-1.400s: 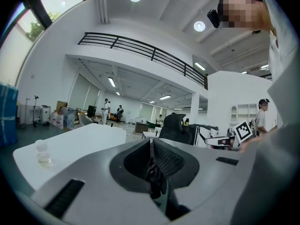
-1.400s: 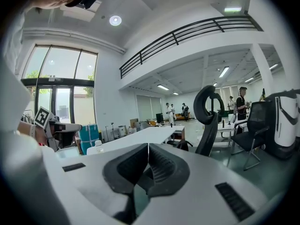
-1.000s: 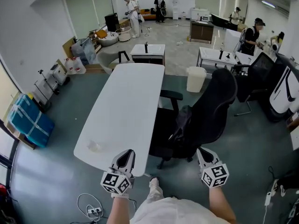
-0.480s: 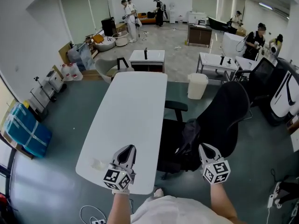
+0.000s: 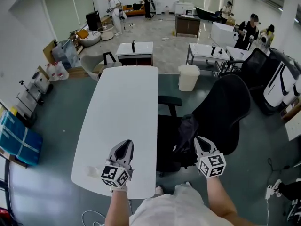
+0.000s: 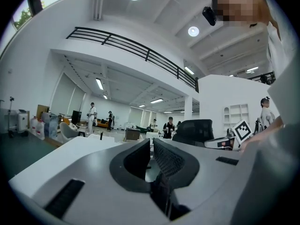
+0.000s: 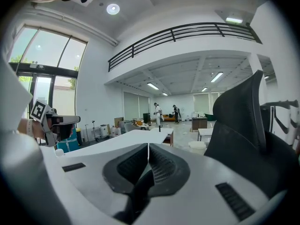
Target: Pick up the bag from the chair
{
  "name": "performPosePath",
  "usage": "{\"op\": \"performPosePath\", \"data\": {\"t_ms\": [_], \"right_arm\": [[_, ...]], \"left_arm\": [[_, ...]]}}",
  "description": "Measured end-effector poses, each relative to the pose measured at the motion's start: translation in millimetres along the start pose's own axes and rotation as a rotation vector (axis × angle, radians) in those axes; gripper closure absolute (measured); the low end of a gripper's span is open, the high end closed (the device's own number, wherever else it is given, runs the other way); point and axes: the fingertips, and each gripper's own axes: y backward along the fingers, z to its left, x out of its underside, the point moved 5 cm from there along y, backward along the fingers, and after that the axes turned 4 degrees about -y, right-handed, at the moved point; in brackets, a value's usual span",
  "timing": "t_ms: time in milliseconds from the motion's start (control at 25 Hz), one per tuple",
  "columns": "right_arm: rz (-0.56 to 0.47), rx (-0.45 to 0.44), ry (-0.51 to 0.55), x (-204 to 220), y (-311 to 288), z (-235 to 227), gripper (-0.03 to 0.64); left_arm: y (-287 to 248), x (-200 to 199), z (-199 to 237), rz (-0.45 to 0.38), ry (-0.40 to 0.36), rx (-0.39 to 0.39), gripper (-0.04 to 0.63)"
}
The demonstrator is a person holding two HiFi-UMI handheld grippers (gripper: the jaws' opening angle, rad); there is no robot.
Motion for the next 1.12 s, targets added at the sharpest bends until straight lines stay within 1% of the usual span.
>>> {"op": "performPosePath", "data": {"t_ms": [120,320,720,760,800,840,960,1120], "right_arm": [[0.017,0.031,-0.018,4.7,-10.7,-6.8,0.597],[0.07,0.055,-0.031,20.5,-28.1,-16.3,0.597],[0.159,0.132,-0.085,63.8,-52.7,-46.5,0.595],[0.17,0.139,-0.088,68.4,-55.3,-49.6,0.589],[0.18,0.147,-0.092,73.0,-57.6,-52.6,0.553],[0.19,0.155,-0.096,77.6,-59.8,-55.4,0.504],[0.218,0.177,-0.115,90.2,-66.6,-62.4,0.489],[0.268,0.202,-0.134,107.3,-75.7,-70.1,0.443]], "left_arm": [[-9.9,3.5,7.1,0.01,0.005,0.009,0.552],[-23.4,10.9,14.5,0.031,0.018,0.01,0.552],[-52.1,30.7,4.3,0.085,0.031,0.021,0.552],[-54.7,32.5,3.2,0.089,0.033,0.02,0.552],[-57.1,34.5,2.1,0.092,0.036,0.018,0.552],[-59.3,36.1,1.0,0.095,0.04,0.017,0.552],[-65.4,39.2,-1.8,0.102,0.046,0.019,0.552],[-71.9,43.8,-5.0,0.112,0.053,0.021,0.552]]}}
